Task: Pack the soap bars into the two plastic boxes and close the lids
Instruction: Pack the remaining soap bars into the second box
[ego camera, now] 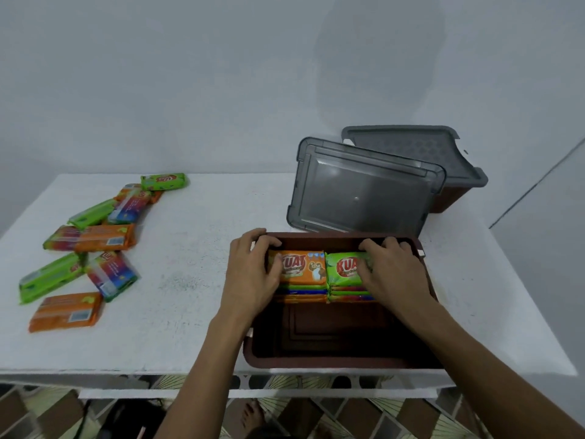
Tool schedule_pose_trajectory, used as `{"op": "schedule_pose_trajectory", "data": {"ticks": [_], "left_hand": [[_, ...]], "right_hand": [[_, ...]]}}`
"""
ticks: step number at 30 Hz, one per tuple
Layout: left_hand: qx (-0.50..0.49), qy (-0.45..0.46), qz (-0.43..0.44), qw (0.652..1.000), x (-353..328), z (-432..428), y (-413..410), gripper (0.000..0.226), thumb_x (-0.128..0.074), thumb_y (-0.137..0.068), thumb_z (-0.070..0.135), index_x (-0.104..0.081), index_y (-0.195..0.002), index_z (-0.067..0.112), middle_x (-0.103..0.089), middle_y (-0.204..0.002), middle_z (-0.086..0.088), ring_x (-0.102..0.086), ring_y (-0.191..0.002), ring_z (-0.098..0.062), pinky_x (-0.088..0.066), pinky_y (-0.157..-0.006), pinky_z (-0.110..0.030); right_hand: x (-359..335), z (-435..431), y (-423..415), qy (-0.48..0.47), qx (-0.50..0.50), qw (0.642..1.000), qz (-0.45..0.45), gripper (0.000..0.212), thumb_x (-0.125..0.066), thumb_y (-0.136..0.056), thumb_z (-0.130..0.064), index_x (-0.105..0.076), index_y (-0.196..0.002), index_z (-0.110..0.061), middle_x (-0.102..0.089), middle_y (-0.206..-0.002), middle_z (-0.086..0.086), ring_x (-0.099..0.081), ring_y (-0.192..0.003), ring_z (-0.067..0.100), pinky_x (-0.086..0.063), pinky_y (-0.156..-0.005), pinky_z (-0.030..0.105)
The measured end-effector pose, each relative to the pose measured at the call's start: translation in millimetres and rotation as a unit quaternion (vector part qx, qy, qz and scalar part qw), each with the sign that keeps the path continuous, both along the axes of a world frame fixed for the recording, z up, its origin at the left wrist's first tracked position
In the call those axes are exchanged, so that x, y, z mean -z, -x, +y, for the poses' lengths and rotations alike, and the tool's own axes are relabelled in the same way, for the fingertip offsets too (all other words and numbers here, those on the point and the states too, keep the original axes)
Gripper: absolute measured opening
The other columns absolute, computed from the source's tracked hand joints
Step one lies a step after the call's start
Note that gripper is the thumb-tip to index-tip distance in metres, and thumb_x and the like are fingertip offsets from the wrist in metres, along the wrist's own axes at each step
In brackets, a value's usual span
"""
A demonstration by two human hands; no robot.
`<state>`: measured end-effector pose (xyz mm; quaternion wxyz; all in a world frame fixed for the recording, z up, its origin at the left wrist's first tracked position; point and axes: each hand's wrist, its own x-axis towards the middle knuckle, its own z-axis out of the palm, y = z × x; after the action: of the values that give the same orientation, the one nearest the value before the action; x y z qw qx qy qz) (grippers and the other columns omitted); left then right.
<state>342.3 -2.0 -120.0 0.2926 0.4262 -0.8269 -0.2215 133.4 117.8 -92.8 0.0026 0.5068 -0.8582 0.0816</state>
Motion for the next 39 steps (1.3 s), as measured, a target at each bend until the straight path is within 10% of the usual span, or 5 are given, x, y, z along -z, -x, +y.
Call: {"op": "schedule_pose_trajectory", "data": {"ticks": [10, 27, 39], "left_hand": [[-0.008, -0.03, 0.001, 1.0, 9.7, -87.3, -83.5, 0.02, -0.058, -0.094, 0.03, -0.062, -0.113, 0.026, -0.058, -0.117, 0.013, -0.054, -0.107, -0.005, -0.037, -0.089, -0.016], [-0.185, -0.065, -0.177, 0.964, 42.0, -315.9, -194.7, 0.053, -0.06, -0.085, 0.055, -0.052, -0.126, 0.021, -0.055, -0.127, -0.007, -0.052, -0.114, -0.03, -0.046, -0.091, -0.045], [-0.173, -0.038, -0.176, 0.968, 51.2, -331.3, -188.4, 0.06, -0.065, -0.077, 0.05, -0.044, -0.13, 0.032, -0.061, -0.116, -0.006, -0.057, -0.1, -0.028, -0.048, -0.075, -0.038]], "right_hand": [[-29.0, -164.4, -77.4, 0.158, -0.207, 0.957, -0.13, 0.035, -0.054, -0.094, -0.027, -0.056, -0.128, -0.018, -0.063, -0.114, 0.008, -0.058, -0.104, 0.022, -0.044, -0.087, 0.027], [45.3, -474.5, -199.4, -0.069, -0.331, 0.925, -0.174, 0.051, -0.058, -0.089, -0.02, -0.039, -0.137, -0.024, -0.059, -0.117, 0.013, -0.055, -0.106, 0.031, -0.038, -0.073, 0.032], [62.1, -501.6, -206.3, -0.131, -0.324, 0.924, -0.156, 0.075, -0.072, -0.076, -0.028, -0.028, -0.137, -0.039, -0.043, -0.111, 0.007, -0.047, -0.094, 0.024, -0.047, -0.081, 0.037]]}}
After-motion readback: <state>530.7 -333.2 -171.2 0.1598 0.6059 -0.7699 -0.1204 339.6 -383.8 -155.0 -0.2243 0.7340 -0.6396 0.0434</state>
